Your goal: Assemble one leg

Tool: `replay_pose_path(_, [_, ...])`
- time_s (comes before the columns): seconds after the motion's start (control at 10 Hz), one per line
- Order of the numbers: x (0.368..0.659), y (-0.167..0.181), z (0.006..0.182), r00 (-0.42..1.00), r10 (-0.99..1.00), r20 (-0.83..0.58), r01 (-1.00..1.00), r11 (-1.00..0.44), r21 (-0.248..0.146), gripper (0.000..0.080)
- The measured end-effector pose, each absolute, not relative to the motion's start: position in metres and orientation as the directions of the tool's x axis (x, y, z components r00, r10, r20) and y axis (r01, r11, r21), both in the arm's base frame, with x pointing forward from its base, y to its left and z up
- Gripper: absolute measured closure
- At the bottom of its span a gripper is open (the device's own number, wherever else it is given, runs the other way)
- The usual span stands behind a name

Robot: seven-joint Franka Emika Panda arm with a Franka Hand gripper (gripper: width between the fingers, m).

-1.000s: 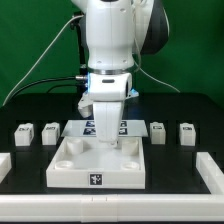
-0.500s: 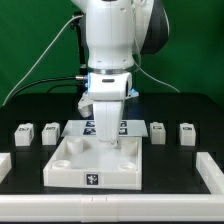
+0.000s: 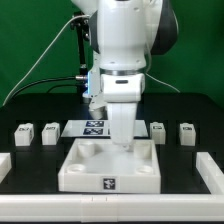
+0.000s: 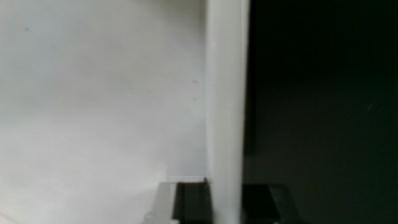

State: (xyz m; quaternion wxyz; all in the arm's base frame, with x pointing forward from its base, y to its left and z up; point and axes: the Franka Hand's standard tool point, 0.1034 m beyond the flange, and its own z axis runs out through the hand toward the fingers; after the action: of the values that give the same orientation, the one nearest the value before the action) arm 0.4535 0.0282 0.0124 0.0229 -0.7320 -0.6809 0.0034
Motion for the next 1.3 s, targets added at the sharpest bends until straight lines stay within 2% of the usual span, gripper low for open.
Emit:
replay_pose_path(0.4, [0.481,0.07,0.013,0.034,0.998,0.062,0.999,-0.033,-0.007,0.0739])
replay_pose_path(0.9, [0.49,0.083,0.013,0.044,0.996,0.073,0.999,-0.044,-0.007,0.0739])
replay_pose_path(1.1, [0.49,0.083,0.012,0.055,0.996,0.073,0.998,-0.055,-0.009,0.0493])
replay_pose_path(1.2, [0.49,0.082,0.012,0.057,0.996,0.073,0.998,-0.057,-0.01,0.0493])
replay_pose_path(1.3, [0.49,0.082,0.012,0.06,0.996,0.073,0.998,-0.06,-0.009,0.0311])
